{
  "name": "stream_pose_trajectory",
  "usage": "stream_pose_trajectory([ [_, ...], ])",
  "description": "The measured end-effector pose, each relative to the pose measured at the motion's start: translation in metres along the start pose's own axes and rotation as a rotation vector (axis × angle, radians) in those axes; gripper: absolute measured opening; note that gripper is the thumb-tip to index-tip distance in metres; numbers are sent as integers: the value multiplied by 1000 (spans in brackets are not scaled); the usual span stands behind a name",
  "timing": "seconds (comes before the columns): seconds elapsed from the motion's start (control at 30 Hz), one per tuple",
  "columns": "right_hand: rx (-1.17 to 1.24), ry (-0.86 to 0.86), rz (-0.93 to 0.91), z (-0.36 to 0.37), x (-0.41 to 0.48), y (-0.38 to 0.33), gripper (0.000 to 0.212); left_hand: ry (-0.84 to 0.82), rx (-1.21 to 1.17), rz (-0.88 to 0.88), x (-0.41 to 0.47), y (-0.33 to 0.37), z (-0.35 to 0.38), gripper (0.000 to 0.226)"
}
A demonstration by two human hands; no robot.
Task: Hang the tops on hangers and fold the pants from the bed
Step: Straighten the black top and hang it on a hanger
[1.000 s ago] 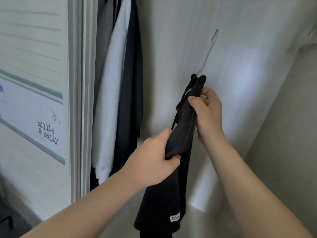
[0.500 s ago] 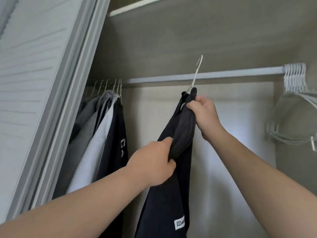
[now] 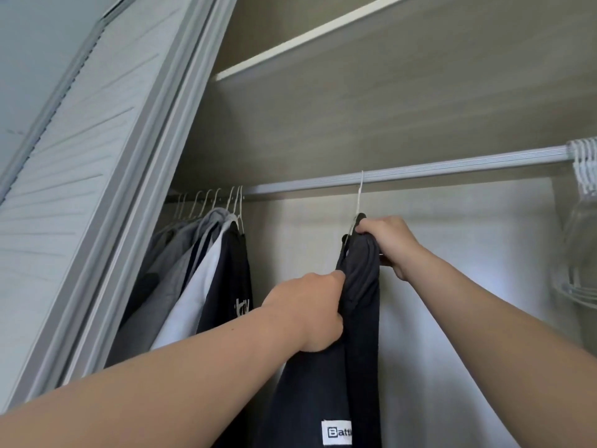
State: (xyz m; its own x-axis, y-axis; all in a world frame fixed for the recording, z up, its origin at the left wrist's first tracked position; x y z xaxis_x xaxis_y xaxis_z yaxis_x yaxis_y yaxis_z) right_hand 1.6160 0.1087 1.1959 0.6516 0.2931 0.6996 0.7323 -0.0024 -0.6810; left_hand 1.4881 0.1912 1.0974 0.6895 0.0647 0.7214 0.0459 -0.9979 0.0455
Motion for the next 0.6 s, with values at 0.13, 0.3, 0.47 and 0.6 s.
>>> stream_pose_trajectory([
  [0.13,-76,-133,11,25,-20,-11,17,-4,-2,-70,-12,-23,4,17],
  [0.3,-275,-299,-38,66,-43,-22,25,-20,-27,-244,-34,-72,3,24],
  [0.47,-227,-279,-58,99,-33,-21,20,-26,13,-329,-50,-107,-5,24],
  [0.6,-111,-299,-77,132,-20,-14,17,-35,63,-378,-62,-130,-16,24],
])
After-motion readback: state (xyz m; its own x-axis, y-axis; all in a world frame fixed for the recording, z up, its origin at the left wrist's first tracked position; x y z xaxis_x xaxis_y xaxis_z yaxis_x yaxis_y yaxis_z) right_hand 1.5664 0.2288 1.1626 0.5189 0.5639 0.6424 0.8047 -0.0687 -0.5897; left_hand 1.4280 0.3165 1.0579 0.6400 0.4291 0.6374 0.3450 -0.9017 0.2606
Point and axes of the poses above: each hand's wrist, its own x-axis towards the middle knuckle, its own z-axis out of the palm, y = z × x, the point moved 8 cm from there along x, towards the middle knuckle, and after that the axes turned 4 degrees about -x, right-handed, at the moved point
